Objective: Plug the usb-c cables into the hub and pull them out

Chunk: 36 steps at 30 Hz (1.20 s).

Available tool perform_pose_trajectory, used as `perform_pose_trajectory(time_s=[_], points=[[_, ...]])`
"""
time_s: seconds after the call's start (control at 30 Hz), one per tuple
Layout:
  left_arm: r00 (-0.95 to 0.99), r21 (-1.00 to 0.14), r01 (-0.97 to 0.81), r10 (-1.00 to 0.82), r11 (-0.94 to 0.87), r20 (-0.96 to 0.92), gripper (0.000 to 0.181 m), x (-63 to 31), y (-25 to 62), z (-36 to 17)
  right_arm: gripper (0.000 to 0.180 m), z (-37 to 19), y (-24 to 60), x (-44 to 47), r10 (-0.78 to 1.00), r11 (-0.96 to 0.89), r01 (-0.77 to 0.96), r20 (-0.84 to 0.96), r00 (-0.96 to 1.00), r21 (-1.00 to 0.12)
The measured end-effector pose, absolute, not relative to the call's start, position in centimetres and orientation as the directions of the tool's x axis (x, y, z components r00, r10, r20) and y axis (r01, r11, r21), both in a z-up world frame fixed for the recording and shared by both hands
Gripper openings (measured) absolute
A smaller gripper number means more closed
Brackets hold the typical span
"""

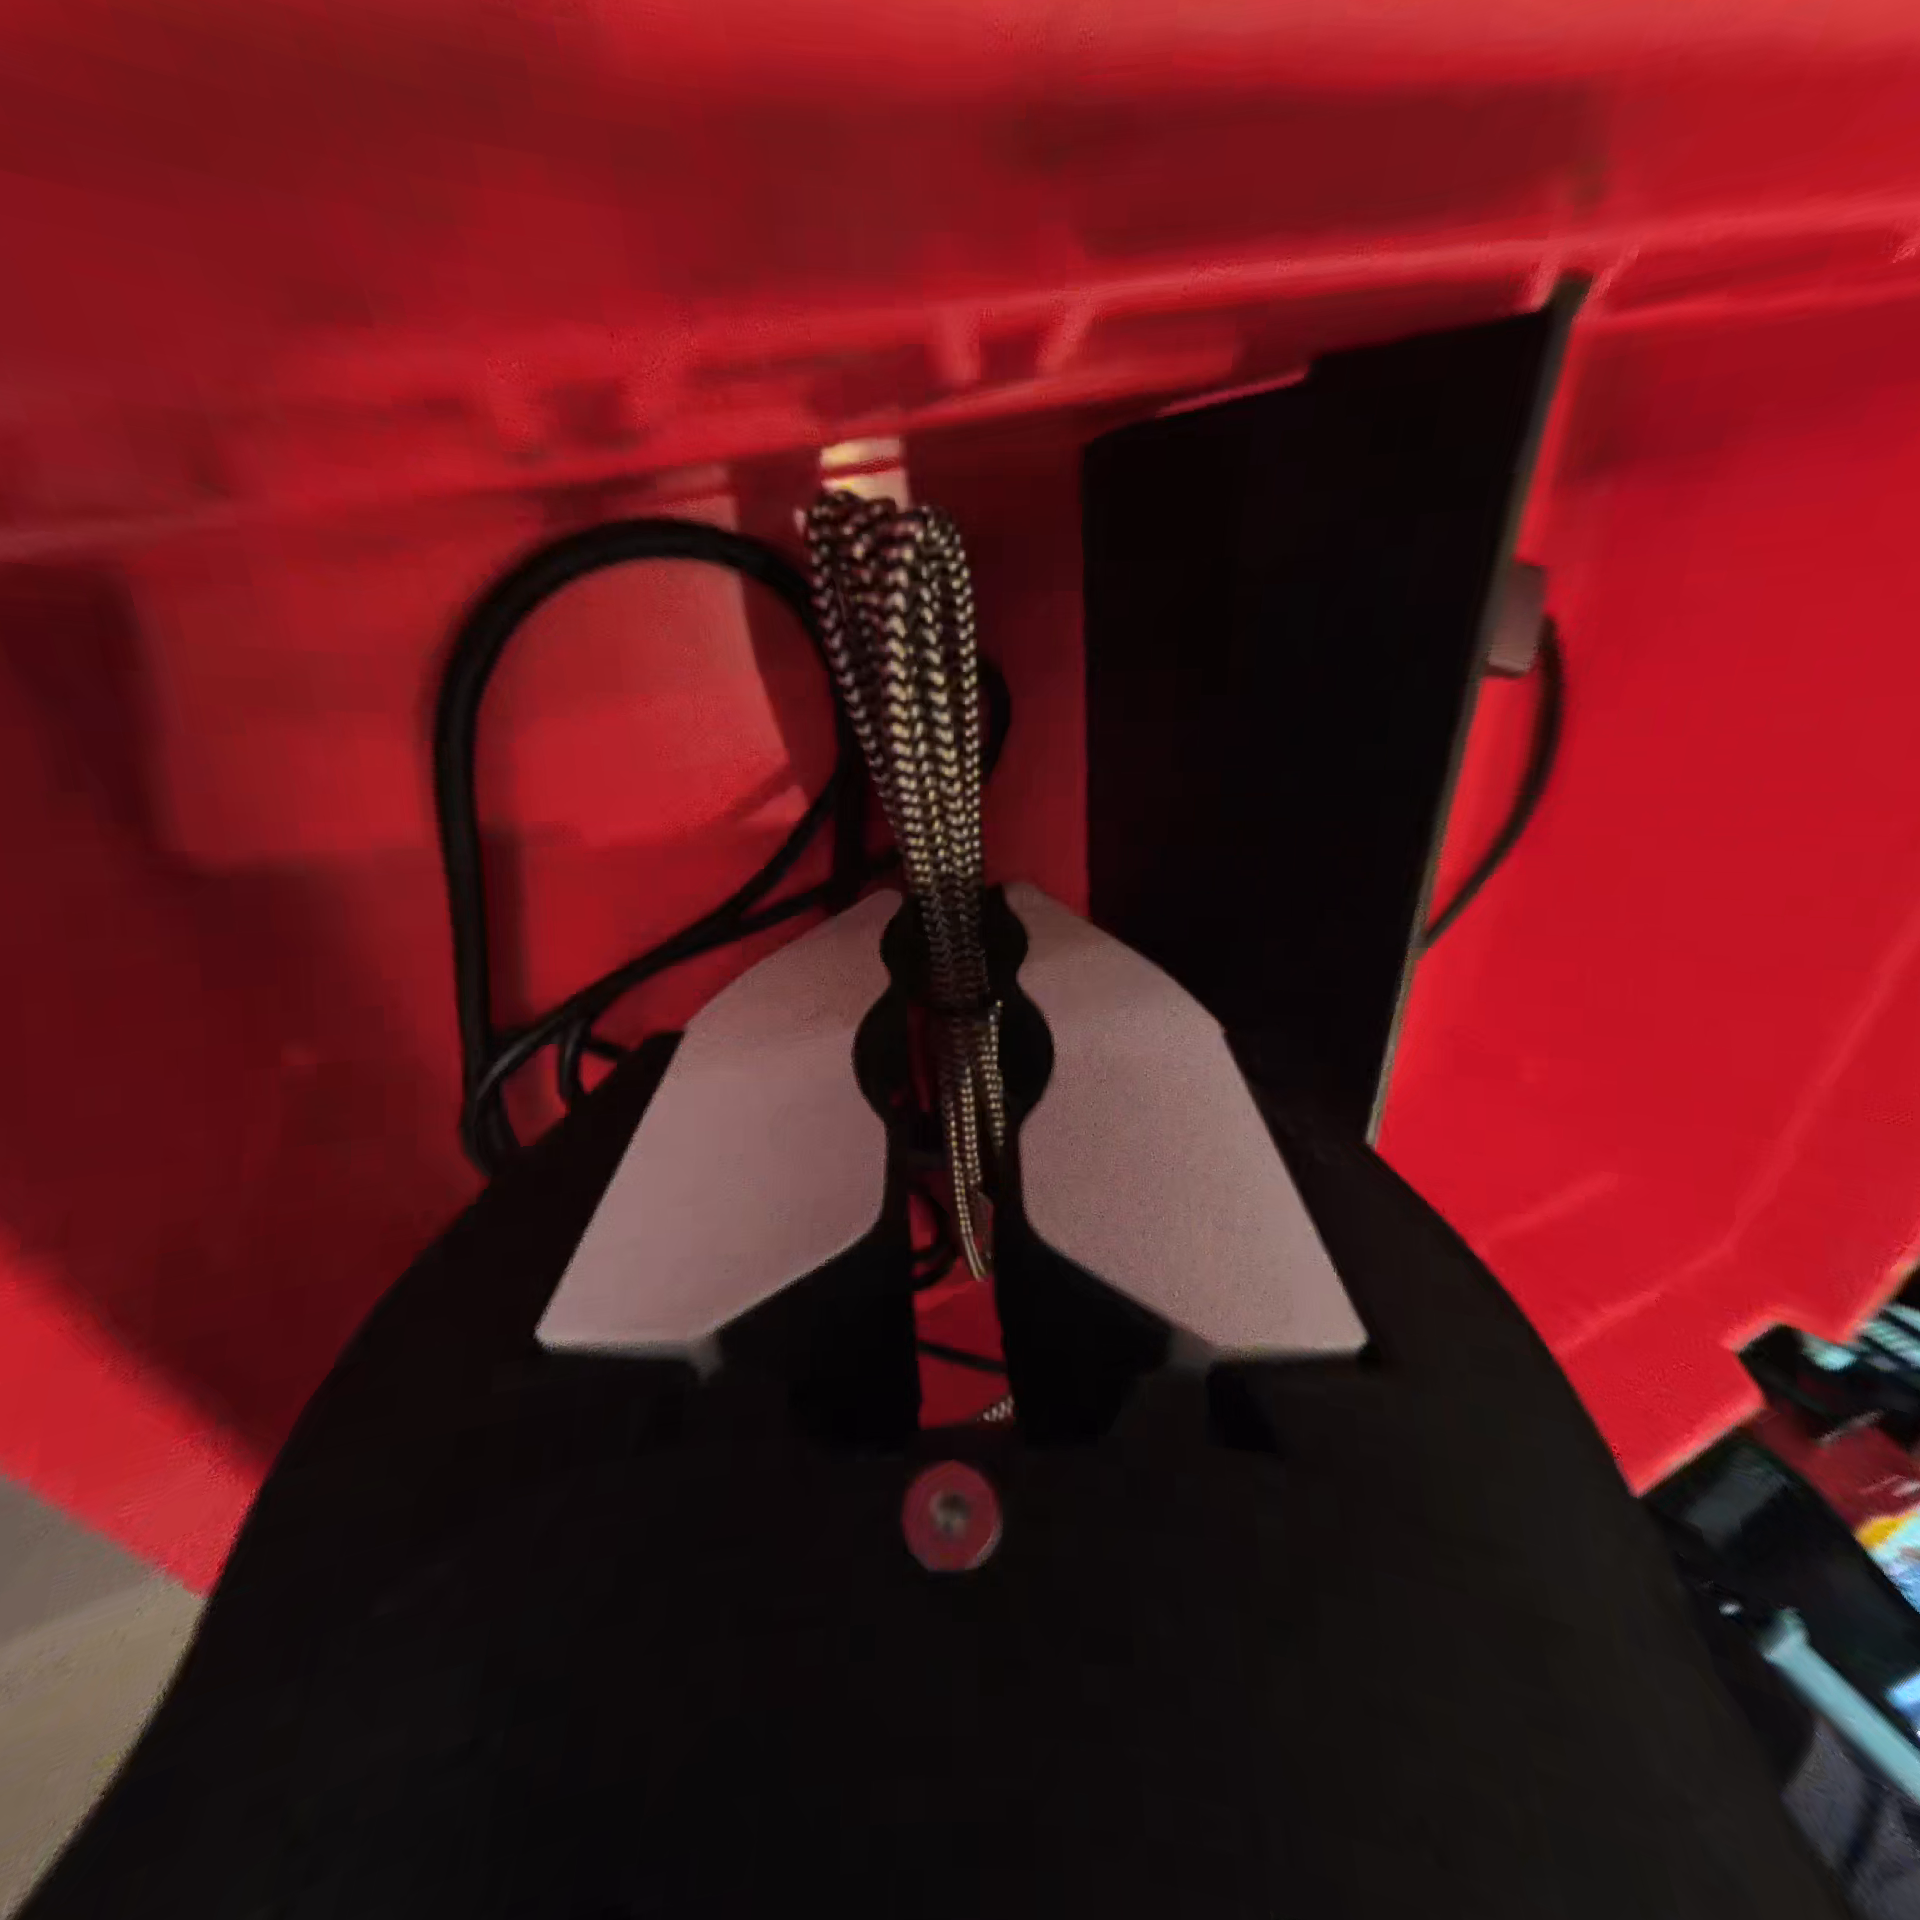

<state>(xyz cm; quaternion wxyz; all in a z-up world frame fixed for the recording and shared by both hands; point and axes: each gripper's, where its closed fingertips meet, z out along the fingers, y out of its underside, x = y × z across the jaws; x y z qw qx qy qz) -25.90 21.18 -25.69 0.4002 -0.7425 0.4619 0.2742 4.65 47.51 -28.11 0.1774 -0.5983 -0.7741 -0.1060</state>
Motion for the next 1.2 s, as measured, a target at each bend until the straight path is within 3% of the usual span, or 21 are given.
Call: perform_pose_trajectory(time_s=[0.07, 0.13, 0.27, 0.37, 0.43, 0.53, 0.6, 0.7, 0.93, 1.1, 1.2], points=[[0.424, -0.350, -0.905, -0.467, -0.241, -0.776, 0.009, -25.6, 21.1, -25.5, 0.017, -27.5, 48.0, 3.9, 0.914, 0.195, 0.974, 0.381, -0.140, -0.112], [0.429, -0.366, -0.903, -0.459, -0.223, -0.778, 0.009, -25.2, 20.9, -25.2, 0.027, -25.4, 47.5, 2.9, 0.951, 0.112, 0.961, 0.309, -0.030, -0.251], [0.450, -0.415, -0.892, -0.419, -0.179, -0.788, 0.009, -24.5, 20.6, -23.8, 0.037, -17.3, 47.0, 2.4, 0.915, -0.028, 0.868, 0.338, 0.222, -0.495], [0.470, -0.449, -0.882, -0.367, -0.146, -0.803, 0.009, -24.2, 20.6, -22.3, 0.037, -11.2, 41.2, -0.3, 0.903, -0.081, 0.683, 0.238, 0.359, -0.726], [0.487, -0.473, -0.871, -0.334, -0.129, -0.807, 0.009, -24.0, 20.6, -21.5, 0.035, -9.6, 33.3, -4.5, 0.959, -0.102, 0.496, 0.046, 0.278, -0.862], [0.514, -0.491, -0.857, -0.304, -0.155, -0.802, 0.009, -24.0, 20.7, -20.9, 0.034, -13.3, 20.8, -10.5, 0.967, -0.252, 0.390, -0.249, 0.058, -0.886], [0.525, -0.502, -0.851, -0.305, -0.155, -0.795, 0.009, -23.7, 20.6, -20.9, 0.032, -17.3, 16.4, -14.4, 0.929, -0.367, 0.323, -0.359, 0.088, -0.872], [0.525, -0.509, -0.849, -0.322, -0.139, -0.788, 0.009, -22.7, 20.5, -21.0, 0.031, -21.2, 16.0, -17.5, 0.909, -0.393, 0.260, -0.330, 0.254, -0.882], [0.508, -0.507, -0.857, -0.329, -0.095, -0.796, 0.009, -20.4, 20.2, -20.4, 0.029, -18.6, 18.5, -19.3, 0.913, -0.291, 0.162, -0.223, 0.341, -0.943], [0.509, -0.501, -0.859, -0.302, -0.108, -0.806, 0.009, -20.1, 20.2, -20.3, 0.012, -19.5, 19.4, -18.9, 0.902, -0.197, 0.303, -0.051, 0.430, -0.933], [0.500, -0.495, -0.863, -0.301, -0.101, -0.812, 0.009, -19.9, 20.0, -19.9, 0.012, -19.1, 19.2, -18.8, 0.907, -0.162, 0.305, -0.019, 0.421, -0.939]])
